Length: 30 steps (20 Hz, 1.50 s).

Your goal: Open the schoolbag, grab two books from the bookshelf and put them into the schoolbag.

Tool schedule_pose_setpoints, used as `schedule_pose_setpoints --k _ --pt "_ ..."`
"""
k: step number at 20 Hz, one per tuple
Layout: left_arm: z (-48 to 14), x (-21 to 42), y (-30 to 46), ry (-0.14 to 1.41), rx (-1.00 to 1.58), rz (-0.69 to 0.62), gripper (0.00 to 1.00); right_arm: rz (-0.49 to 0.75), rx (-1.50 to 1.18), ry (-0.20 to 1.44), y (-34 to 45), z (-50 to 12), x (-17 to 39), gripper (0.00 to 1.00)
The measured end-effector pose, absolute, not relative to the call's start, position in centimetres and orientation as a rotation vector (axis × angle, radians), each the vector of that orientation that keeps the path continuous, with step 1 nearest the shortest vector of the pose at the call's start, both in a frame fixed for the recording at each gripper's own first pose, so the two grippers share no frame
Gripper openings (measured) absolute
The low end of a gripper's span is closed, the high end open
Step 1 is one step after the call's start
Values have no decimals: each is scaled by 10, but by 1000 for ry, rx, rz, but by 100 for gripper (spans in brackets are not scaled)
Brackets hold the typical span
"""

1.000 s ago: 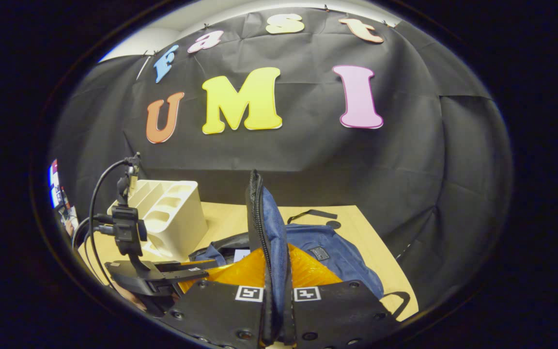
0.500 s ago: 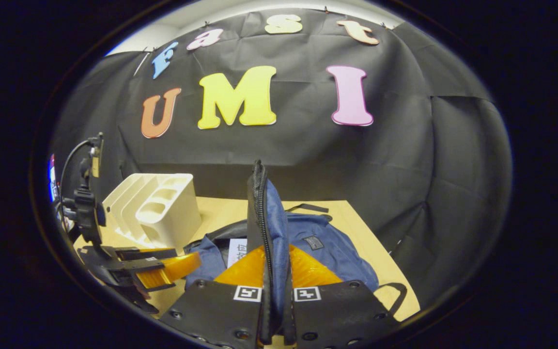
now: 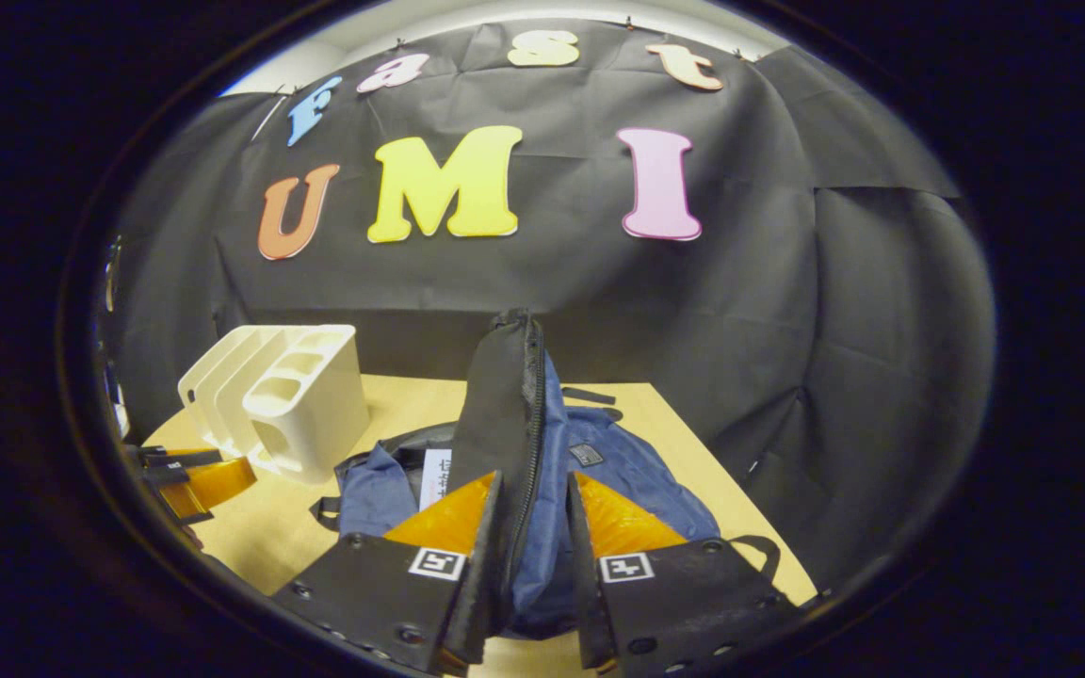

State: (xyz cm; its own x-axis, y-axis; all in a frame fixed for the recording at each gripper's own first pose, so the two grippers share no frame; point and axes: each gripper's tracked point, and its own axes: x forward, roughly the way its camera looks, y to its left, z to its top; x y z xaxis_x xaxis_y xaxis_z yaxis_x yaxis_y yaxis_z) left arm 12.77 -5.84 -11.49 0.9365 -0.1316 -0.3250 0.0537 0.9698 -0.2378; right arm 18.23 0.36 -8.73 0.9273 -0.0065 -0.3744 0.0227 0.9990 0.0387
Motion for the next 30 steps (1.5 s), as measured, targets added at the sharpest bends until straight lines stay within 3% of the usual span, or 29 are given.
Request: schedule_pose_setpoints --k 1,2,3,4,5,6,7,8,24,29,30 --pt "-113 123 -49 333 -228 -78 97 -18 51 383 3 -88 176 33" --pt "-111 118 -41 323 -229 -59 97 -18 55 380 2 -87 171 56" --pt "-110 113 -34 315 -230 -42 97 -22 57 374 -1 -85 168 49" --pt "-108 107 -29 305 -230 -30 97 -26 56 370 -3 -85 164 59" --pt "-106 101 -24 299 -228 -18 97 -28 55 364 -5 -83 160 60" --pt "-104 96 -19 295 -223 -8 97 -31 55 358 -7 -81 155 54" --pt "-102 90 -15 287 -214 2 97 -32 55 353 -8 -81 151 54" --pt "-98 84 -10 276 -204 10 97 -29 55 348 -7 -78 147 62" --pt "-46 -1 35 133 -87 88 98 -20 69 152 -17 -35 30 61" --pt "-34 -17 25 118 -22 72 99 19 78 122 -17 -33 9 69" --pt "-31 -18 22 108 -23 70 98 28 80 115 -15 -31 5 75"
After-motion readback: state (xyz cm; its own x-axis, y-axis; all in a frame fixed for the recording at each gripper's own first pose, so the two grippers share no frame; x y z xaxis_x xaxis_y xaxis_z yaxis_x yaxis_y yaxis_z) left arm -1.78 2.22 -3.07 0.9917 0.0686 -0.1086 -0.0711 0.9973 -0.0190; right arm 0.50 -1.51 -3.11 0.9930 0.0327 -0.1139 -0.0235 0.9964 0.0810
